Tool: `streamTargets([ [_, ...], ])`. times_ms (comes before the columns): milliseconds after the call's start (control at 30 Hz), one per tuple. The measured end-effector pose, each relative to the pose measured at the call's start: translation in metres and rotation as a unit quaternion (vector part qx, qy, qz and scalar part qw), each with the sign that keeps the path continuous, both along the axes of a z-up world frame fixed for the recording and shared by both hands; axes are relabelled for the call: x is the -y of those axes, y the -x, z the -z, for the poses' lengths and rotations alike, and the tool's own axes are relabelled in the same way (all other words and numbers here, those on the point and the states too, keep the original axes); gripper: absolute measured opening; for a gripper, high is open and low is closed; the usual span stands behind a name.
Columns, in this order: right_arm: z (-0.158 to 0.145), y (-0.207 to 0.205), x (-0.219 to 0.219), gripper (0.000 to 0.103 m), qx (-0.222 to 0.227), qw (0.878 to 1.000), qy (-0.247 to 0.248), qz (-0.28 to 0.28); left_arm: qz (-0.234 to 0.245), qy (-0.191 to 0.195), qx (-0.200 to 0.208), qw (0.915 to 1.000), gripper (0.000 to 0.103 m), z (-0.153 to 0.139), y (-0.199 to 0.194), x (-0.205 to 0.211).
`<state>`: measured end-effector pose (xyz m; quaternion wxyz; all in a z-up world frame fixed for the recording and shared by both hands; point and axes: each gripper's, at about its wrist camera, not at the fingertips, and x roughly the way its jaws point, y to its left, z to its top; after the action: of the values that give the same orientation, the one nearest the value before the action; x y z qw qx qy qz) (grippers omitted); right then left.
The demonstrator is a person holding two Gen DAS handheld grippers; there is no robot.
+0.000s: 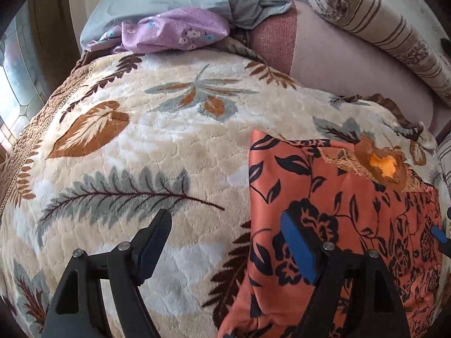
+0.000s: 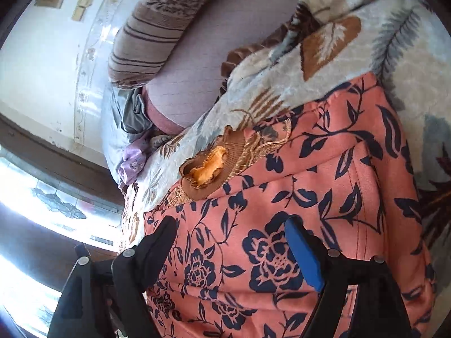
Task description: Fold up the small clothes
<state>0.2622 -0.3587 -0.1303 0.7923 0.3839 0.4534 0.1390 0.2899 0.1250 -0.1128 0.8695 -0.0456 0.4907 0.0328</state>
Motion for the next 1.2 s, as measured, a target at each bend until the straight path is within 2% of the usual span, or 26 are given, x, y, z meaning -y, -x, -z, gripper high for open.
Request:
streamTargets([
  [67, 0.016, -0.004, 0.014, 0.077, -0.012, 1.0, -0.016, 0.021, -0.001, -0.016, -0.04, 0.9991, 0.083, 0.022, -0.018, 0.0],
  [100, 0.016, -0.004, 0.018, 0.075, -0.011, 0.999, -0.027, 0.024, -0.005, -0.012, -0.03, 0.9995, 0.083, 0.021, -0.02, -0.002],
  [167, 0.004, -0.004, 0.018, 0.077, -0.006, 1.0, -0.023, 0.017, -0.015, -0.024, -0.011, 0.9996, 0.083, 0.008, -0.02, -0.003],
  [200, -0.002, -0.004, 0.018, 0.078, 0.007, 1.0, -0.026, 0.009, -0.014, -0.017, 0.01, 0.9997, 0.083, -0.001, -0.019, -0.003],
  [267, -0.01, -0.01, 0.019, 0.078, 0.026, 0.999, -0.041, -0.001, 0.002, 0.002, 0.034, 0.9994, 0.083, -0.011, -0.021, 0.002],
  [300, -0.008, -0.016, 0.02, 0.078, 0.028, 0.998, -0.047, -0.001, 0.014, -0.005, 0.032, 0.9994, 0.083, -0.01, -0.025, 0.008],
  [367, 0.007, -0.029, 0.028, 0.078, 0.012, 0.999, -0.034, 0.015, 0.021, -0.055, 0.001, 0.9983, 0.083, 0.008, -0.041, 0.017],
  [400, 0.02, -0.032, 0.036, 0.076, -0.006, 0.998, -0.046, 0.033, 0.018, -0.057, -0.023, 0.9979, 0.086, 0.021, -0.048, 0.015],
  [433, 0.024, -0.032, 0.042, 0.074, -0.007, 0.996, -0.075, 0.052, 0.005, -0.034, -0.02, 0.9992, 0.086, 0.023, -0.05, 0.009],
  [500, 0.008, -0.028, 0.043, 0.077, 0.01, 0.995, -0.083, 0.054, -0.024, -0.018, -0.006, 0.9995, 0.086, 0.01, -0.05, 0.002],
  [567, -0.007, -0.031, 0.039, 0.077, 0.038, 0.996, -0.07, 0.031, -0.025, -0.018, 0.044, 0.9986, 0.086, -0.003, -0.045, 0.002],
  [600, -0.007, -0.035, 0.041, 0.077, 0.037, 0.997, -0.062, 0.03, -0.024, -0.033, 0.042, 0.9983, 0.086, -0.001, -0.048, 0.004],
  [633, 0.001, -0.04, 0.045, 0.077, 0.02, 0.998, -0.054, 0.038, -0.024, -0.045, 0.017, 0.9986, 0.086, 0.009, -0.055, 0.005],
  [667, 0.014, -0.045, 0.05, 0.077, -0.011, 0.997, -0.051, 0.049, -0.021, -0.044, -0.023, 0.9986, 0.086, 0.024, -0.063, 0.005],
  [700, 0.022, -0.045, 0.055, 0.072, -0.02, 0.996, -0.066, 0.061, -0.028, -0.035, -0.022, 0.9988, 0.089, 0.028, -0.063, 0.001],
  [767, 0.006, -0.037, 0.059, 0.073, 0.003, 0.996, -0.066, 0.063, -0.037, -0.03, -0.015, 0.9987, 0.088, 0.015, -0.062, -0.003],
  [833, -0.012, -0.026, 0.056, 0.075, 0.045, 0.996, -0.065, 0.047, -0.036, -0.013, 0.036, 0.9986, 0.088, -0.002, -0.053, -0.005],
  [867, -0.012, -0.023, 0.055, 0.077, 0.05, 0.996, -0.063, 0.048, -0.037, -0.021, 0.048, 0.9979, 0.088, -0.004, -0.052, -0.004],
  [900, -0.004, -0.023, 0.056, 0.082, 0.037, 0.997, -0.048, 0.052, -0.037, -0.039, 0.028, 0.9982, 0.088, 0.004, -0.057, -0.001],
  [933, 0.01, -0.026, 0.059, 0.083, 0.007, 0.998, -0.033, 0.056, -0.029, -0.047, -0.021, 0.9983, 0.089, 0.02, -0.066, 0.002],
  [967, 0.021, -0.027, 0.063, 0.08, -0.004, 0.997, -0.057, 0.06, -0.03, -0.038, -0.032, 0.9983, 0.09, 0.027, -0.069, 0.0],
  [1000, 0.015, -0.022, 0.066, 0.078, 0.004, 0.995, -0.065, 0.071, -0.041, -0.03, -0.017, 0.9986, 0.09, 0.018, -0.065, -0.004],
  [1067, -0.013, -0.01, 0.066, 0.081, 0.03, 0.995, -0.052, 0.074, -0.048, -0.008, -0.001, 0.9988, 0.09, -0.001, -0.055, -0.01],
  [1200, -0.049, 0.041, 0.057, 0.081, 0.074, 0.996, -0.028, 0.048, -0.033, 0.017, 0.064, 0.9973, 0.09, -0.04, 0.004, -0.018],
])
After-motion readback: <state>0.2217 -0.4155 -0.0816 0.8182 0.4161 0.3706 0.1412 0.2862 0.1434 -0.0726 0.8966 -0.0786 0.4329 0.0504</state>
